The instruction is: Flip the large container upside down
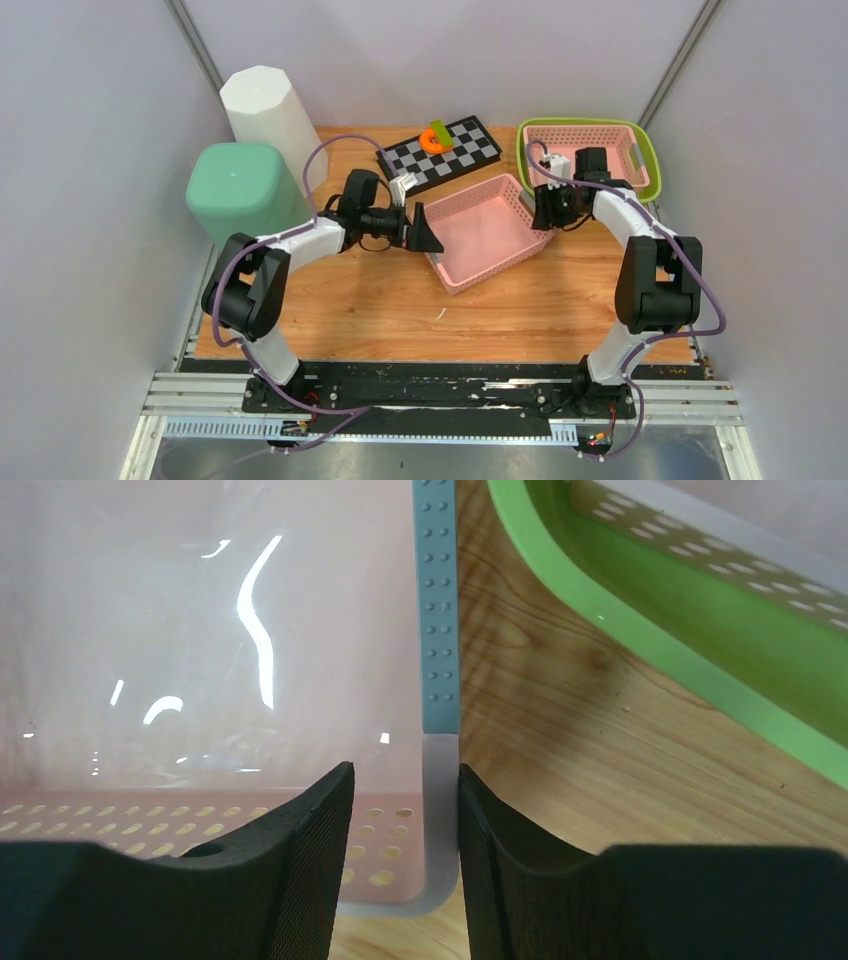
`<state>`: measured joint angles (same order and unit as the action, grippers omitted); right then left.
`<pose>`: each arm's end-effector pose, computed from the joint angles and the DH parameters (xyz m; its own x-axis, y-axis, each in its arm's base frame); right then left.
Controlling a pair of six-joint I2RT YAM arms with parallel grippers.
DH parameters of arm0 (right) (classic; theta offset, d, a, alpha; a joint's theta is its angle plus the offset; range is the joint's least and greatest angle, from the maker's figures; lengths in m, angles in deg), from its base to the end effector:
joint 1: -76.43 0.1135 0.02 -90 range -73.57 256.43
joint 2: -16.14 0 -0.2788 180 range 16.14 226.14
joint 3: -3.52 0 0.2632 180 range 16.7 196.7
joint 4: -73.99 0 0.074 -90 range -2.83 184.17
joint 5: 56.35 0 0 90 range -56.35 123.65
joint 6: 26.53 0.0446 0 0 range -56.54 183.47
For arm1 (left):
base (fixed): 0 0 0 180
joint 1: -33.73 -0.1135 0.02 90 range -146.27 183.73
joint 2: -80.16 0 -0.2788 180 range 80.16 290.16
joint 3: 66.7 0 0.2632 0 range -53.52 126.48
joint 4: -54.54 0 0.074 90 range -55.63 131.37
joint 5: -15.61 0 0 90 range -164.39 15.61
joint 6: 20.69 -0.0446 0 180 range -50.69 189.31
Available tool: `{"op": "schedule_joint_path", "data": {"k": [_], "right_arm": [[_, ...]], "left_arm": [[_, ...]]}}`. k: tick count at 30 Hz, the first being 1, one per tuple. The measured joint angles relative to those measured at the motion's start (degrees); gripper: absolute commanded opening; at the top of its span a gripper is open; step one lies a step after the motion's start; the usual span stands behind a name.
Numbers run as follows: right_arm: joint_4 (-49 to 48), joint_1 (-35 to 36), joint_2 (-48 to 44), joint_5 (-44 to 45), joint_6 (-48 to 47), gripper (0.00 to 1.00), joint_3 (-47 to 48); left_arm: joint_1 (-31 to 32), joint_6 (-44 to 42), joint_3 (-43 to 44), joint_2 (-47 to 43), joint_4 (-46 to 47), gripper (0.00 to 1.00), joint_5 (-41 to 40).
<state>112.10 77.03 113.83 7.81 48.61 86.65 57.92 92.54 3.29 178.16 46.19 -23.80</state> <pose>0.3810 0.0234 0.2329 -0.6983 -0.2381 -0.6750 -0.4685 0.8651 0.1795 0.3266 -0.1845 0.2053 -0.8234 0.0954 -0.5594 0.5473 0.3937 -0.7386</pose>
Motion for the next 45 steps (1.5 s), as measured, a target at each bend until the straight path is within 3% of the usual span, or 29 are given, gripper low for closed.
{"op": "schedule_joint_path", "data": {"k": [14, 26, 33, 45], "right_arm": [[3.52, -0.44, 0.0, -2.08, 1.38, 0.4, -0.74], [8.9, -0.61, -0.28, -7.58, 1.77, 0.4, -2.1], [11.85, -0.13, -1.38, -12.39, 1.99, 0.44, -2.1], [14.21, 6.99, -1.95, -15.1, 2.51, 0.48, -2.1]], "left_arm": [[-0.09, 8.28, -3.17, -2.71, 4.09, 1.0, 1.46], [-0.09, 15.13, -1.42, -11.28, 7.43, 1.0, 4.26], [-0.02, 17.11, 0.72, -14.93, 6.88, 1.0, 2.91], [0.07, 16.98, 2.67, -19.17, -0.28, 0.99, -1.68]]}}
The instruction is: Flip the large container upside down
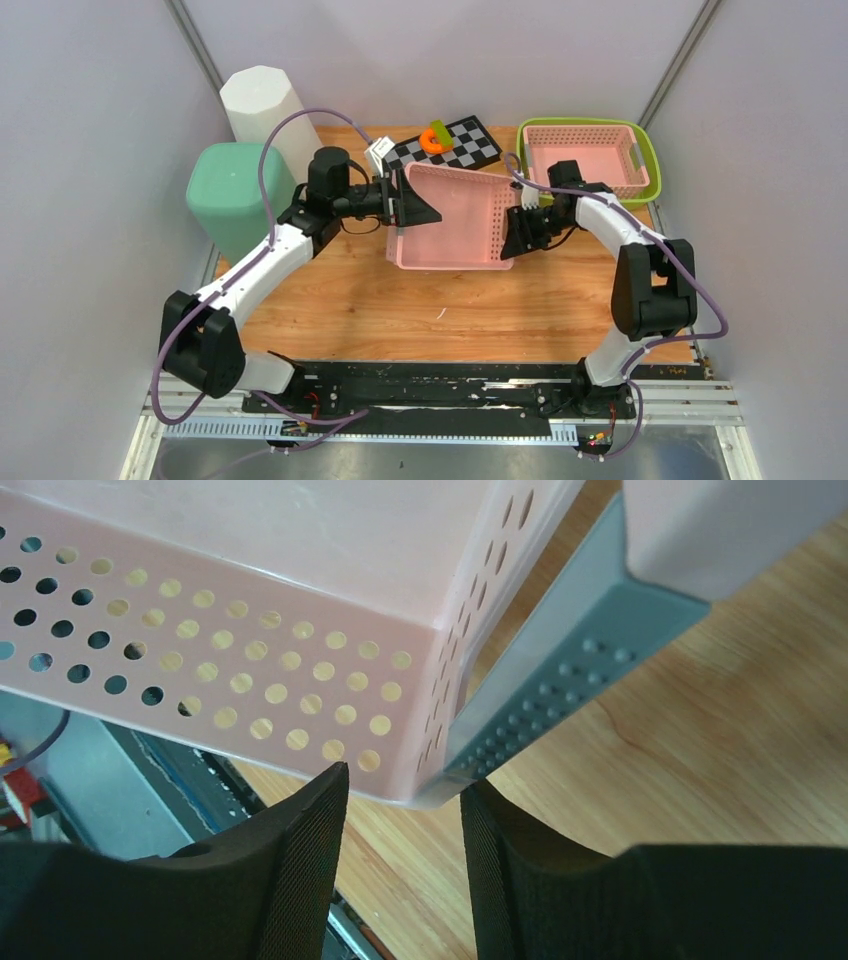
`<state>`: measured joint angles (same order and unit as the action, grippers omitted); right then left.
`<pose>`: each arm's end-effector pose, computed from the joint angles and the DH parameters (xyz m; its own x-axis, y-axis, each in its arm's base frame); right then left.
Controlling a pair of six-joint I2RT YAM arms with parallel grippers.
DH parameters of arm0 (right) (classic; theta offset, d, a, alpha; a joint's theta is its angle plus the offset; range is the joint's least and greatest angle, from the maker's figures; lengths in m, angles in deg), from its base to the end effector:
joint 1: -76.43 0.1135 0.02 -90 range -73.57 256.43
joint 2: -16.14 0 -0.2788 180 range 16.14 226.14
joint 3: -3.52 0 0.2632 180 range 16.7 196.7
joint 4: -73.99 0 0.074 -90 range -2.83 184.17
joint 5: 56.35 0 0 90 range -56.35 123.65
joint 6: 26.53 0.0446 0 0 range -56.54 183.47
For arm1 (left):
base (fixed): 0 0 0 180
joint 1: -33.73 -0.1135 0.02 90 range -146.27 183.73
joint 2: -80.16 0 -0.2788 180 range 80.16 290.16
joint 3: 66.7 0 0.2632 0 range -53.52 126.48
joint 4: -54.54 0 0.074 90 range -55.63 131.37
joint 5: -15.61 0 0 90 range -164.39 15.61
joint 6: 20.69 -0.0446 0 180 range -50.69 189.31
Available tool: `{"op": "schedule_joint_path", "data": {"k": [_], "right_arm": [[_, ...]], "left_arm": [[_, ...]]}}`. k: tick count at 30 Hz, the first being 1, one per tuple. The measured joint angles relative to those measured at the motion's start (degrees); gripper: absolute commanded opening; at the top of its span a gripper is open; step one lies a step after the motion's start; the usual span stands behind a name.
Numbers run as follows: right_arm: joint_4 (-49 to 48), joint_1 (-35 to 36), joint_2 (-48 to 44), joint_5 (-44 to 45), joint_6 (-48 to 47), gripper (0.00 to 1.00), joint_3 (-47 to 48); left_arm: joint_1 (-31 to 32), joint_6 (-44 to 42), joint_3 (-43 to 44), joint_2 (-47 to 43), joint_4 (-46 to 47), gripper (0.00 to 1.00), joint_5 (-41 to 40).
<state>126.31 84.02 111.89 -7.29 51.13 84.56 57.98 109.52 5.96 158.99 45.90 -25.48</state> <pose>0.3377 0.0745 0.2249 -0.8161 -0.2716 -0.5102 -0.5401 0.6725 0.5060 0.2848 -0.1652 0.3323 -0.7812 -0.1135 -0.6139 0.5630 0.2969 -0.7713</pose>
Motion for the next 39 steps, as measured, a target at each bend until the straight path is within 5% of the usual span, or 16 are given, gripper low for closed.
{"op": "schedule_joint_path", "data": {"k": [8, 20, 32, 39], "right_arm": [[0.48, 1.51, 2.47, -3.87, 1.42, 0.51, 2.23], [0.5, 1.55, 2.71, -2.93, 1.95, 0.57, 3.02], [1.22, 4.42, 3.28, -4.48, 2.43, 0.57, 3.48], [0.94, 5.16, 1.33, 0.61, 2.32, 0.57, 3.98]], "left_arm": [[0.15, -6.29, 4.98, -1.49, -13.09, 0.85, -5.79], [0.28, -11.32, 12.85, -2.51, -24.41, 0.49, -11.1], [0.31, -11.43, 14.08, -3.04, -24.9, 0.64, -12.33], [0.33, -17.64, 14.56, -3.61, -28.46, 0.99, -15.78]]}}
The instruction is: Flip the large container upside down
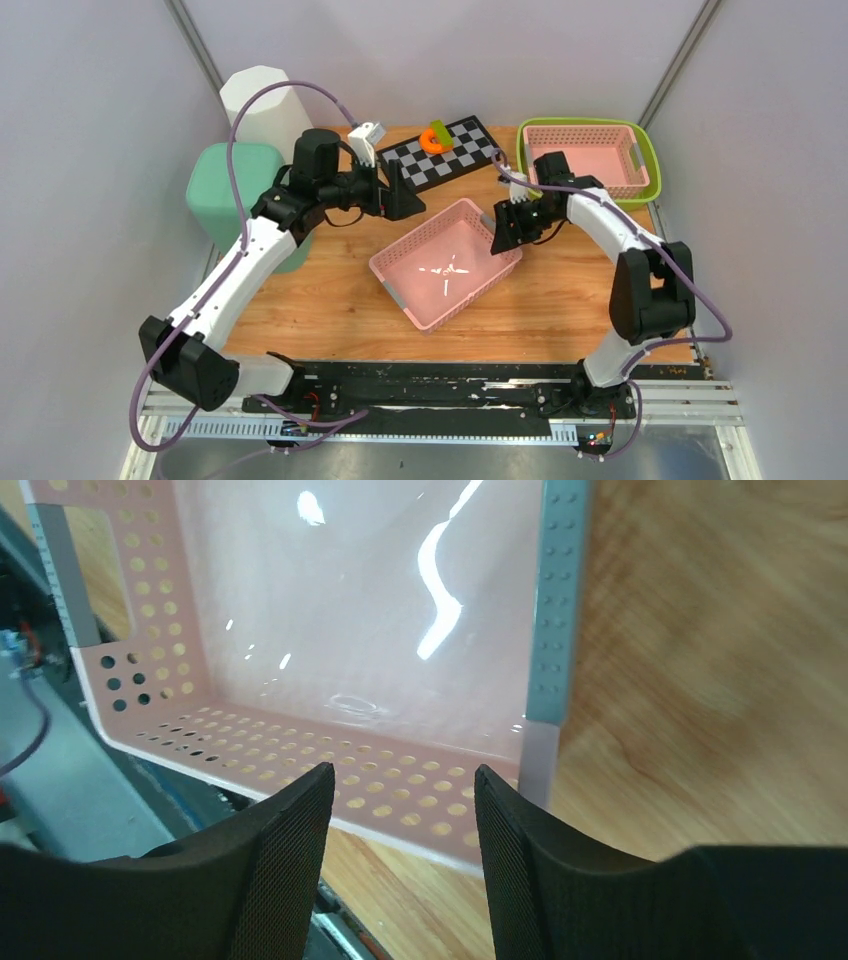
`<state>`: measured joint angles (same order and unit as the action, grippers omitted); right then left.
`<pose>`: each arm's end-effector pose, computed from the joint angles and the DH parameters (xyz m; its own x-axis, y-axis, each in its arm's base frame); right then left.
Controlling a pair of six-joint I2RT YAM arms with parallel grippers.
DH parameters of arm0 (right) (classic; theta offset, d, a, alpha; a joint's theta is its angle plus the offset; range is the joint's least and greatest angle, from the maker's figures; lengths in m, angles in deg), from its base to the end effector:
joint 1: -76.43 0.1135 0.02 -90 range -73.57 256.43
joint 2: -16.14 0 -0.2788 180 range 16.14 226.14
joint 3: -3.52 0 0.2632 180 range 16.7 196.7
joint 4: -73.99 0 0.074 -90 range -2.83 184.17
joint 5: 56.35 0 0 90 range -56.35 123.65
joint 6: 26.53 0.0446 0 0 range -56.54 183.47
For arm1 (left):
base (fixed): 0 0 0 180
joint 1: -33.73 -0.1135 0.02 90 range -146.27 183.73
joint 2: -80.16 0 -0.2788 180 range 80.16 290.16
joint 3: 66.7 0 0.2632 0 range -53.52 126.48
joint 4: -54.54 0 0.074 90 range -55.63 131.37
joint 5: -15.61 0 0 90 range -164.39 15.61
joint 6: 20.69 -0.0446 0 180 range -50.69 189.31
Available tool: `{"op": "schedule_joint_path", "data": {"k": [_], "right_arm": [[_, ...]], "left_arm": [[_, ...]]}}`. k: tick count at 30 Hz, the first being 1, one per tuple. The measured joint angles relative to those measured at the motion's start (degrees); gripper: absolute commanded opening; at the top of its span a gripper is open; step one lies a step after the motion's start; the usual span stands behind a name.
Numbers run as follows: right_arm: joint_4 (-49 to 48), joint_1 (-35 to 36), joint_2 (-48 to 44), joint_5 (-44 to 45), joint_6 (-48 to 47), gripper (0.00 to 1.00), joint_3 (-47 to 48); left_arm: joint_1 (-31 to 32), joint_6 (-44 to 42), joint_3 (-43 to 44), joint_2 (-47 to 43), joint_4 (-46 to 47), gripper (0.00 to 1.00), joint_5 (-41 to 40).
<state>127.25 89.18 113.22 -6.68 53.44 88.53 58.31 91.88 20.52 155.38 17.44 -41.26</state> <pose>0.3417 0.1069 0.2370 -0.7976 -0.3166 -0.5134 -0.5795 0.6385 0.5064 0.2692 -0.1499 0.3906 -0.6627 -0.0503 -0.7472 0.5892 0.5808 -0.5617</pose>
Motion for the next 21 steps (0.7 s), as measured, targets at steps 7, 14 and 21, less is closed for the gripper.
{"op": "schedule_joint_path", "data": {"k": [7, 14, 21], "right_arm": [[-3.19, 7.82, -15.69, 11.13, -2.47, 0.65, -0.11], [-8.74, 23.91, -20.24, 17.62, -3.3, 0.66, -1.03], [-10.54, 40.02, -8.44, 28.65, -0.61, 0.65, 3.5]], "left_arm": [[-3.19, -9.07, 1.05, -5.75, -4.87, 1.0, -6.43], [-17.11, -13.66, 0.92, -12.0, -5.7, 1.0, -6.97], [-28.55, -19.15, 0.96, -15.98, -10.1, 1.0, -11.23]]}}
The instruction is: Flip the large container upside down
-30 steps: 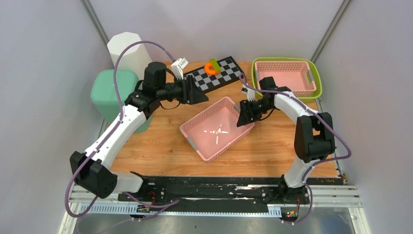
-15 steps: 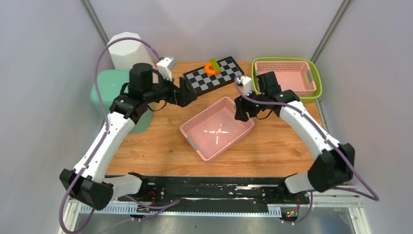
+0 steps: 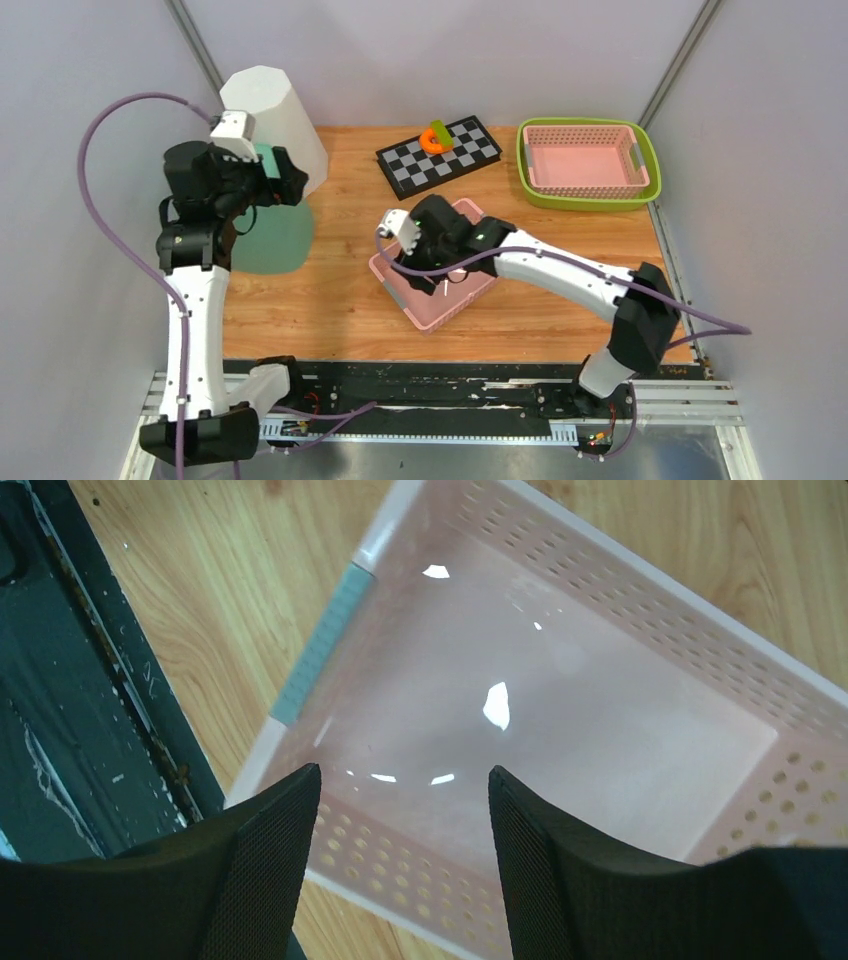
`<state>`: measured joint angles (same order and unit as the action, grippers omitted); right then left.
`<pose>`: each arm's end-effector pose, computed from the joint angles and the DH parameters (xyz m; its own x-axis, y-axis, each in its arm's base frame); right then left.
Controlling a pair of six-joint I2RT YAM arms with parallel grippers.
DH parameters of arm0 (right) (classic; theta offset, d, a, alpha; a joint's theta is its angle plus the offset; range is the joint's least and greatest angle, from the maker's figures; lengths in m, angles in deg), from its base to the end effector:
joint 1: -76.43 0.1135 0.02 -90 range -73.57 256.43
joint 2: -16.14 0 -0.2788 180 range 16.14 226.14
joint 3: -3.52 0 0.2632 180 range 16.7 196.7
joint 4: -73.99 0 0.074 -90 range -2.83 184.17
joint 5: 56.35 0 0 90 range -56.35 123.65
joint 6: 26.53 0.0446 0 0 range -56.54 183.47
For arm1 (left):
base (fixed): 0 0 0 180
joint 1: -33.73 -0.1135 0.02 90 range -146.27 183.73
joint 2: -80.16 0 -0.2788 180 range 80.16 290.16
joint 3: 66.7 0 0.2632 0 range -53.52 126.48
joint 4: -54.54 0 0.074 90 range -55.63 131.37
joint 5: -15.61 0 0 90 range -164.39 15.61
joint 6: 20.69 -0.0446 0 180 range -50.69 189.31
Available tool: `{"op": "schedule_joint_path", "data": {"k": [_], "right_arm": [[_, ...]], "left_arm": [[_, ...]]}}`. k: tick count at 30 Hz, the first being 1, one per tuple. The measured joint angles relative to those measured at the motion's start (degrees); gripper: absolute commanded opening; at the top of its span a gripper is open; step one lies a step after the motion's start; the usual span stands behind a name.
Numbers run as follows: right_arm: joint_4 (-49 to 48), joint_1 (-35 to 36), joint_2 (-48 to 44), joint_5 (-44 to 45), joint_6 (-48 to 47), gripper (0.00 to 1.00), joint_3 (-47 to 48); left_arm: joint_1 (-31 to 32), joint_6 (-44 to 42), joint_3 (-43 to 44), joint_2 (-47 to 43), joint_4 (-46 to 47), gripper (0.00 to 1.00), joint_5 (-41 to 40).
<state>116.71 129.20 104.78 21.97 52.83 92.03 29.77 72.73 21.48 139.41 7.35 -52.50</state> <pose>0.2123 0.2944 0.3116 -0.2438 -0.6198 -0.7460 -0.9305 0.3662 -0.0001 0.2180 -0.0016 0.4443 -0.3293 -0.0783 -0.9410 0.2700 0.9472 -0.1733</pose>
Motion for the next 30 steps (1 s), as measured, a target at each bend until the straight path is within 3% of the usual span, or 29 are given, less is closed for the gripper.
{"op": "schedule_joint_path", "data": {"k": [5, 13, 30], "right_arm": [[0.55, 7.67, 7.43, 5.38, 3.21, 0.63, 5.25], [1.49, 13.25, 12.59, 15.1, 5.38, 0.62, 7.3], [-3.58, 20.33, 20.61, 34.77, -0.7, 0.55, 7.43]], "left_arm": [[-9.94, -0.7, 0.0, -3.21, -2.1, 1.0, 0.2], [-18.58, 0.42, -0.02, -3.8, -2.99, 1.0, 2.99], [-24.13, 2.54, -0.9, -3.04, -2.45, 1.0, 7.69]]}}
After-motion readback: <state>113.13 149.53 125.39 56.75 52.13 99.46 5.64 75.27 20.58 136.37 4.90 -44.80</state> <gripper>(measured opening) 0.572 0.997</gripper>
